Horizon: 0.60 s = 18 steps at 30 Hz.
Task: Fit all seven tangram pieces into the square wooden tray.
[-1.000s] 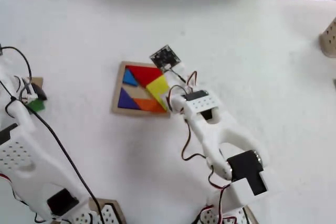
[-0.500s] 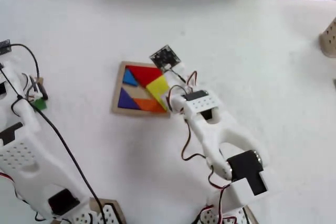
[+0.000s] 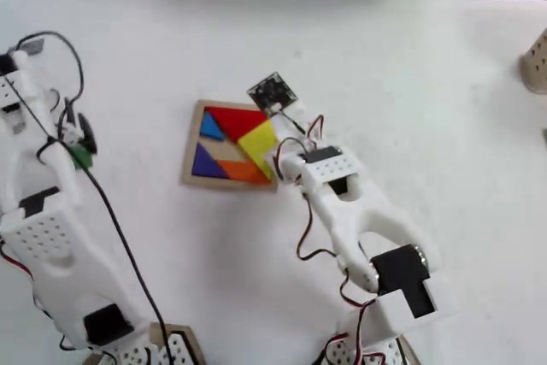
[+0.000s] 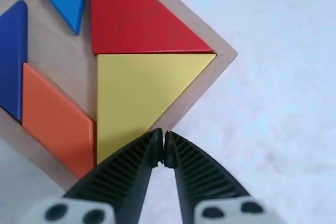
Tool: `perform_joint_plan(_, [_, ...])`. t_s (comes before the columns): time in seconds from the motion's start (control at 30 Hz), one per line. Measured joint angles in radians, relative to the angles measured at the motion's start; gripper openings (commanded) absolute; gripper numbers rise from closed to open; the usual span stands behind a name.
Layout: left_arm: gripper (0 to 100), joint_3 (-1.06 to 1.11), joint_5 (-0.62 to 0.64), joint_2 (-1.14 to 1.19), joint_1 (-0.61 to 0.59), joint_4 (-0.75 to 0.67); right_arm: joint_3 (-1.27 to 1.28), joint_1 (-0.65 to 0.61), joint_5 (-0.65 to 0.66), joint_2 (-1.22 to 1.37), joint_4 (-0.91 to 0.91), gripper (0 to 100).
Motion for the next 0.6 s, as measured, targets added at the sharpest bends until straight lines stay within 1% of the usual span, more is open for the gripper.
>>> perform_joint_plan(0.1, [7, -0.081, 0.002, 0.0, 0.055, 0.044, 0.0, 0.009, 0.0, 0.0, 0.0, 1.7])
perform_joint_plan(0.23, [7, -0.087, 0.025, 0.0, 0.153, 0.052, -0.012, 0.055, 0.0, 0.0, 0.0, 1.7])
perform_joint_plan(0.37, [7, -0.066, 0.025, -0.006, 0.313, 0.052, -0.031, 0.109, 0.0, 0.0, 0.0, 1.7])
perform_joint_plan(0.6, [7, -0.038, 0.028, -0.008, 0.612, 0.031, -0.038, 0.12, -0.031, 0.0, 0.0, 1.7])
